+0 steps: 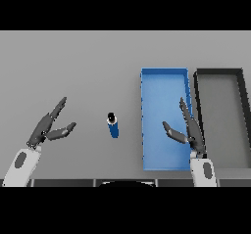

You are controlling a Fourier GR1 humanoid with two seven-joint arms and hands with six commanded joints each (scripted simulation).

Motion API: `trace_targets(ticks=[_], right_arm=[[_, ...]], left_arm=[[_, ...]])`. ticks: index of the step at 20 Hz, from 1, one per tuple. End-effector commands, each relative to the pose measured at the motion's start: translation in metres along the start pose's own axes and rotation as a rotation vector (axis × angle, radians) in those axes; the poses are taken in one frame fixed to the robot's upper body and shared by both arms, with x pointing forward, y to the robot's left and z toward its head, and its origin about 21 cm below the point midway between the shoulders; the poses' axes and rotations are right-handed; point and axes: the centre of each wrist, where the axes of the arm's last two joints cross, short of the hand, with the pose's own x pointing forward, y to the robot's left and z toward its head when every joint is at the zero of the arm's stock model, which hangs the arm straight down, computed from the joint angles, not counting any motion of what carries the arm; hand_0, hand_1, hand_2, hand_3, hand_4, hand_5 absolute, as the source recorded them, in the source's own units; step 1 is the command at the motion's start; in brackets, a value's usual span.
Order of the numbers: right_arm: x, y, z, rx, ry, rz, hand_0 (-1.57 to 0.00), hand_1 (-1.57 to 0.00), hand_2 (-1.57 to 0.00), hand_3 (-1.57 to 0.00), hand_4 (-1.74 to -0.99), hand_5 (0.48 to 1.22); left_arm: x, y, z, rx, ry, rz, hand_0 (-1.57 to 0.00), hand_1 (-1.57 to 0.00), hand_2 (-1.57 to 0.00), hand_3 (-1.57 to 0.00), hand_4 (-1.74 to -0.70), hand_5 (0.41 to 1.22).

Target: Pick up the blue pipe and place it into the blue bin.

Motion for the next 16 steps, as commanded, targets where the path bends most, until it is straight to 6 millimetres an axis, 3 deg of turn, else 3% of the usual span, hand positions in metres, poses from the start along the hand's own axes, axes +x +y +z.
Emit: trace_targets(ticks=[1,7,16], right_arm=[[-0.001,0.001,0.0,0.005,-0.004,-0.001,0.0,0.0,0.0,0.0,-1.22,0.589],[-0.002,-0.005,-0.002,0.017,-0.039,-0.001,0.0,0.0,0.0,0.0,-1.239,0.606],[0.001,-0.002,-0.001,0.009,-0.035,-0.014,0.0,0.0,0.0,0.0,-1.272,0.617]], left_arm=[[0.004,0.001,0.0,-0.037,-0.002,-0.006,0.0,0.0,0.0,0.0,-1.02,0.573],[0.022,-0.036,-0.005,-0.243,0.048,-0.005,0.0,0.0,0.0,0.0,-1.08,0.488],[0.021,-0.088,-0.03,-0.376,0.016,0.011,0.0,0.0,0.0,0.0,-1.12,0.446]])
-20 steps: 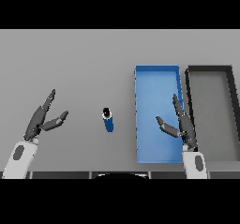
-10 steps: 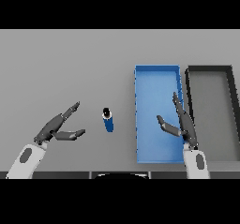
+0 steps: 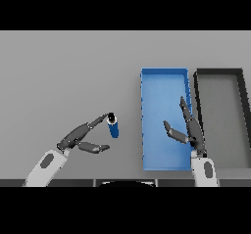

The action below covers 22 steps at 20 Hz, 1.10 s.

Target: Pick up the blue pipe and place it into the blue bin.

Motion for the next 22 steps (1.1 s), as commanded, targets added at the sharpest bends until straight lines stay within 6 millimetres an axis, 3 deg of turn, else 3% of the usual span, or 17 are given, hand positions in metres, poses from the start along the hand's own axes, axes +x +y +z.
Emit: trace_targets(ticks=[1,10,13,15,16,18,20,22], right_arm=[[0.001,-0.002,0.001,-0.003,0.002,-0.001,0.0,0.0,0.0,0.0,-1.271,0.616],[-0.005,-0.003,0.007,-0.016,0.013,0.0,0.0,0.0,0.0,0.0,-1.267,0.598],[-0.004,-0.004,0.007,-0.021,0.0,-0.007,0.0,0.0,0.0,0.0,-1.267,0.6],[-0.004,-0.003,0.003,-0.02,0.013,-0.005,0.0,0.0,0.0,0.0,-1.261,0.6],[-0.003,-0.003,0.005,-0.014,0.008,-0.006,0.0,0.0,0.0,0.0,-1.26,0.6],[-0.003,-0.003,0.004,-0.014,0.013,0.001,0.0,0.0,0.0,0.0,-1.259,0.605],[-0.004,-0.001,0.004,-0.012,0.017,-0.008,0.0,0.0,0.0,0.0,-1.262,0.611],[-0.004,-0.005,0.004,-0.017,0.009,-0.003,0.0,0.0,0.0,0.0,-1.26,0.614]], left_arm=[[-0.002,-0.001,-0.007,0.002,0.003,0.004,0.0,0.0,0.0,0.0,-1.12,0.446],[-0.012,-0.028,-0.057,-0.035,-0.032,0.013,0.0,0.0,0.0,0.0,-1.07,0.445],[-0.012,-0.032,-0.071,-0.047,-0.073,0.084,0.0,0.0,-0.02,-0.02,-1.11,0.507],[-0.013,-0.041,-0.076,-0.032,-0.097,0.148,-0.02,-0.16,-0.29,-0.26,-1.21,0.607],[-0.015,-0.04,-0.079,-0.018,-0.095,0.184,-0.19,-0.35,-0.48,-0.52,-1.25,0.73],[-0.016,-0.045,-0.081,0.006,-0.094,0.209,-0.67,-0.79,-0.87,-0.88,-1.42,0.906],[-0.014,-0.055,-0.083,0.012,-0.112,0.228,-0.99,-1.07,-1.12,-1.1,-1.53,1.02],[-0.016,-0.055,-0.08,0.028,-0.138,0.198,-1.2,-1.25,-1.29,-1.21,-1.6,1.092]])
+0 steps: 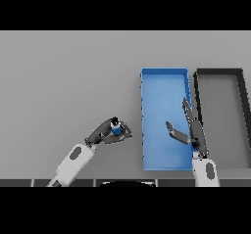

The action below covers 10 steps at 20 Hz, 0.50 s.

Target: Pick up the blue pipe and place it into the blue bin.

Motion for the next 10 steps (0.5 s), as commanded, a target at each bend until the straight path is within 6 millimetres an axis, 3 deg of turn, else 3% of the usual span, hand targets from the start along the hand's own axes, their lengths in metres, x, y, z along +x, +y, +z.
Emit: trace_targets(ticks=[1,5,10], right_arm=[[0.0,0.002,-0.001,0.006,-0.002,0.006,0.0,0.0,0.0,0.0,-1.258,0.615],[0.0,0.004,-0.001,0.018,0.007,0.011,0.0,0.0,0.0,0.0,-1.245,0.621],[-0.001,0.001,0.0,0.004,0.01,0.036,0.0,0.0,0.0,0.0,-1.228,0.629]], left_arm=[[0.0,-0.002,0.0,0.005,-0.009,-0.024,-1.28,-1.31,-1.34,-1.27,-1.63,1.118],[0.015,-0.008,-0.003,-0.001,-0.112,-0.029,-1.45,-1.47,-1.48,-1.39,-1.69,1.179],[0.049,-0.01,-0.011,-0.049,-0.226,-0.035,-1.53,-1.54,-1.54,-1.44,-1.72,1.207]])
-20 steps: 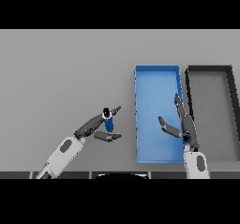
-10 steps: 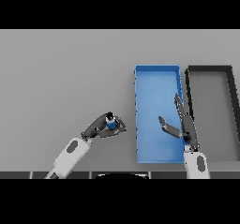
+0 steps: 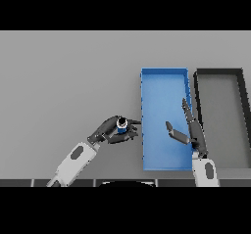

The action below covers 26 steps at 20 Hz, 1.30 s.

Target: Pick up the blue pipe and place it into the blue bin.

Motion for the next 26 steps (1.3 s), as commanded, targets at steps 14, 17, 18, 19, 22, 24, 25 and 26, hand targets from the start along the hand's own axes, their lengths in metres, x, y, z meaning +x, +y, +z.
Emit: trace_targets(ticks=[14,17,18,19,22,24,25,26], right_arm=[[-0.001,0.005,0.01,-0.023,-0.002,-0.028,0.0,0.0,0.0,0.0,-1.186,0.629],[-0.001,0.007,0.013,-0.032,0.001,-0.036,0.0,0.0,0.0,0.0,-1.207,0.619],[0.0,0.006,0.011,-0.035,-0.009,-0.047,0.0,0.0,0.0,0.0,-1.197,0.618],[-0.001,0.001,0.012,-0.028,-0.02,-0.054,0.0,0.0,0.0,0.0,-1.191,0.619],[0.026,-0.011,0.003,0.082,-0.119,-0.163,0.0,0.0,0.0,0.0,-1.199,0.593],[0.045,-0.02,0.0,0.191,-0.148,-0.175,0.0,0.0,0.0,0.0,-1.215,0.561],[0.055,-0.024,-0.004,0.239,-0.155,-0.173,0.0,0.0,0.0,0.0,-1.232,0.55],[0.069,-0.027,-0.004,0.294,-0.186,-0.166,0.0,0.0,0.0,0.0,-1.25,0.532]], left_arm=[[0.035,-0.004,-0.016,-0.084,0.016,-0.012,-1.57,-1.57,-1.57,-1.44,-1.73,1.219],[0.031,-0.006,-0.013,-0.084,0.037,-0.027,-1.57,-1.57,-1.57,-1.44,-1.73,1.22],[0.031,-0.007,-0.014,-0.085,0.042,-0.028,-1.57,-1.57,-1.57,-1.44,-1.73,1.22],[0.032,-0.005,-0.015,-0.082,0.038,-0.027,-1.57,-1.57,-1.57,-1.44,-1.73,1.22],[0.031,-0.004,-0.013,-0.084,0.04,-0.022,-1.57,-1.57,-1.57,-1.44,-1.73,1.221],[0.033,-0.001,-0.014,-0.083,0.038,-0.036,-1.57,-1.57,-1.57,-1.44,-1.73,1.221],[0.033,-0.003,-0.016,-0.087,0.044,-0.035,-1.57,-1.57,-1.57,-1.44,-1.73,1.221],[0.031,-0.006,-0.017,-0.089,0.045,-0.032,-1.57,-1.57,-1.57,-1.44,-1.73,1.221]])
